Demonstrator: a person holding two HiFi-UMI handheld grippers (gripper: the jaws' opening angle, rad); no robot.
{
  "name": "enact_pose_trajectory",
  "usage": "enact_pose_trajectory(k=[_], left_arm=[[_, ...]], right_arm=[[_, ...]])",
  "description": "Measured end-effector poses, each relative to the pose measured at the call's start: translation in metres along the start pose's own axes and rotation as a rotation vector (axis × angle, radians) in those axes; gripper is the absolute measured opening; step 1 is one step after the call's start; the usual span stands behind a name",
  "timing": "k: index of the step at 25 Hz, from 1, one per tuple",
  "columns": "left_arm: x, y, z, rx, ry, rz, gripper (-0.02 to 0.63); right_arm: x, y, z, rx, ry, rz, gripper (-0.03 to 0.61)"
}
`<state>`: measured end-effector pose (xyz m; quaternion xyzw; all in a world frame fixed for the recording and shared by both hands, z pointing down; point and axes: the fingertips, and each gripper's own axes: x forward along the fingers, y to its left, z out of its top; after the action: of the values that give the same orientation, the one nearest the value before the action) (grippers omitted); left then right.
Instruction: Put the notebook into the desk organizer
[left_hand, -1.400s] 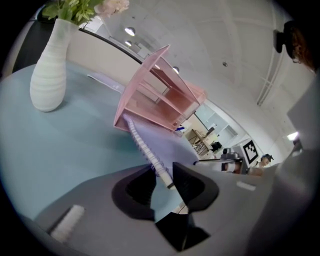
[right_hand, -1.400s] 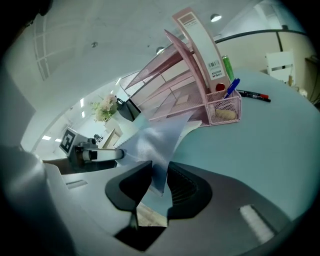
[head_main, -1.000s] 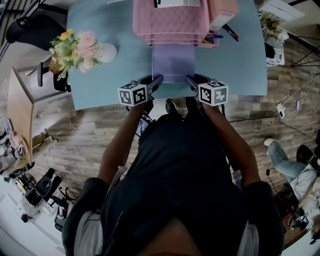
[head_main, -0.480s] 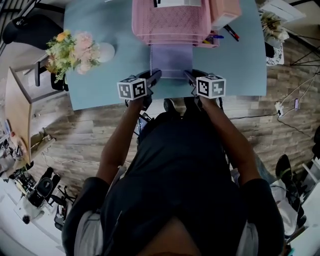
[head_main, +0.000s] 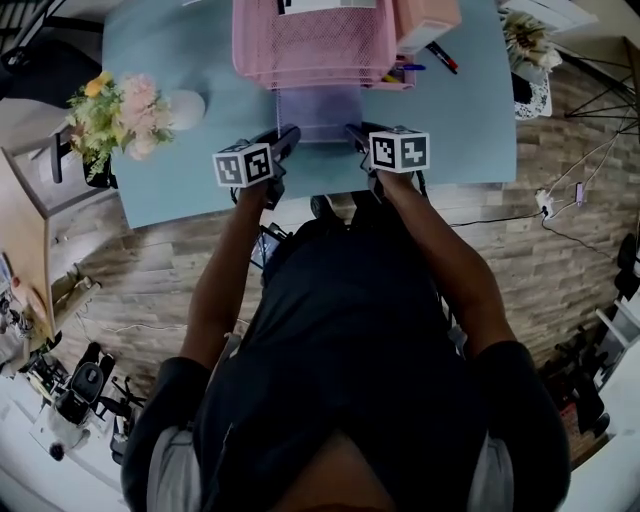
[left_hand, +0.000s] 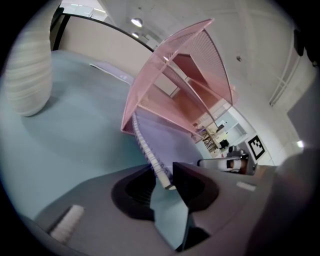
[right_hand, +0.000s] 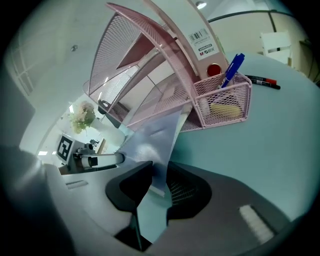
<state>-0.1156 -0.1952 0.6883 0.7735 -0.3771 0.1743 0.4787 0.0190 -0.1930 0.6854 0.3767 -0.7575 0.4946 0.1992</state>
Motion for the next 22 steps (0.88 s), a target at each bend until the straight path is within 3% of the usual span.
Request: enact_pose_trajectory(k=[22], left_arm=[[0.04,0.013,0.023,-0.038,0.001,0.082,0.169]], right_arm=[[0.019,-0.034,0.032,0.103,0.022,0.014,0.084]])
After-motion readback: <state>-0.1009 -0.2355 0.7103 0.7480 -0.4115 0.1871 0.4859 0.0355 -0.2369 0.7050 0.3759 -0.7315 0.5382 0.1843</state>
